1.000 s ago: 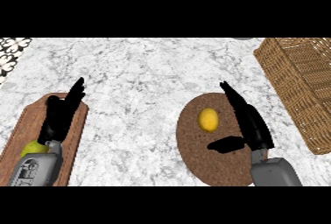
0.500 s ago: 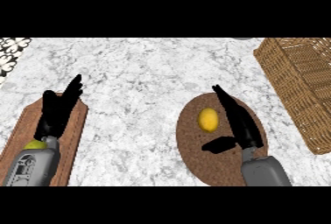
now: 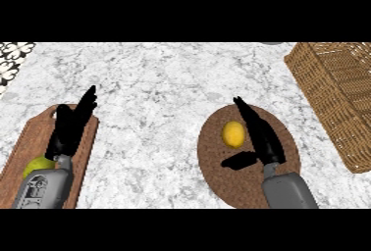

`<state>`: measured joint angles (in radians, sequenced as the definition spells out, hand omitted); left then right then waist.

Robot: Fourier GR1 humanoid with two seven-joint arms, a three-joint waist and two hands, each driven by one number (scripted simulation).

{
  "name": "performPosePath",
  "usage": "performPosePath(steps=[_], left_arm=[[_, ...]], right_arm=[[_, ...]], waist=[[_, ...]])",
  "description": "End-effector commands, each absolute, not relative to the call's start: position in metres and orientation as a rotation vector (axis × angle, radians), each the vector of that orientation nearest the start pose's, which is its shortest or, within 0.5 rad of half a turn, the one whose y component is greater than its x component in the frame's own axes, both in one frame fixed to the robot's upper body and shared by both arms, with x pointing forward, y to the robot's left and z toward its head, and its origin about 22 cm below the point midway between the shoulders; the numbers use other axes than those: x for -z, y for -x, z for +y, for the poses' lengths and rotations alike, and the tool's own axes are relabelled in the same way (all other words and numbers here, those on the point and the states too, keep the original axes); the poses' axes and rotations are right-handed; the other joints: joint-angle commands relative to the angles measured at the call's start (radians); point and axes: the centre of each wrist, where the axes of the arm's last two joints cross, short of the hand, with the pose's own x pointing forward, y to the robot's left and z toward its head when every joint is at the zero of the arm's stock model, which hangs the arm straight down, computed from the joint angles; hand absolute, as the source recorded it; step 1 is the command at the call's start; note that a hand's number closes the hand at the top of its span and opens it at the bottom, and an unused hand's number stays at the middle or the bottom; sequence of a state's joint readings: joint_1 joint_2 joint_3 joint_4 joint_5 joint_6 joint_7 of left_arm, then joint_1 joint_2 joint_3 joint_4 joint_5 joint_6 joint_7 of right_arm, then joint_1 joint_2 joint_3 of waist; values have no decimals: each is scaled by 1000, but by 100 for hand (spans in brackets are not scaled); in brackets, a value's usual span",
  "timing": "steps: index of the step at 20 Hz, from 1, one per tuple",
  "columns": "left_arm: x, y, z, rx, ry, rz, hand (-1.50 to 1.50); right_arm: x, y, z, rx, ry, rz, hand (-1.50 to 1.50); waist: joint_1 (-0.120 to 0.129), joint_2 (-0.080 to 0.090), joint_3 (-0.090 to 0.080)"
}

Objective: Pick the lemon from the placemat and place it in the basket

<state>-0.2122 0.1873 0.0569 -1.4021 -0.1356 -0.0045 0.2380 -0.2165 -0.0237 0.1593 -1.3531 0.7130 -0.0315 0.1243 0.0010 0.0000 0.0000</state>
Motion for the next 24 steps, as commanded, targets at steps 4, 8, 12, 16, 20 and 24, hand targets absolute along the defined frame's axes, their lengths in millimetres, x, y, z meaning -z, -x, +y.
performPosePath(steps=[4,8,12,16,20,24], left_arm=[[-31,-291,272,215,-267,-1371,0],[-25,-277,272,210,-247,-1352,0],[-32,-293,280,206,-268,-1356,0],[-33,-289,263,206,-268,-1366,0],[-44,-295,275,213,-276,-1379,0],[-33,-294,272,211,-264,-1354,0]], right_arm=[[5,-305,-169,-834,565,-1450,150],[26,-285,-180,-895,639,-1491,150],[6,-294,-162,-907,705,-1525,150],[9,-309,-167,-1089,780,-1396,150],[-7,-334,-194,-1376,932,-1086,150],[-29,-348,-195,-1457,960,-1131,150]], waist=[[4,0,0],[4,-1,0],[0,0,0],[5,0,0],[24,1,-3],[5,0,0]])
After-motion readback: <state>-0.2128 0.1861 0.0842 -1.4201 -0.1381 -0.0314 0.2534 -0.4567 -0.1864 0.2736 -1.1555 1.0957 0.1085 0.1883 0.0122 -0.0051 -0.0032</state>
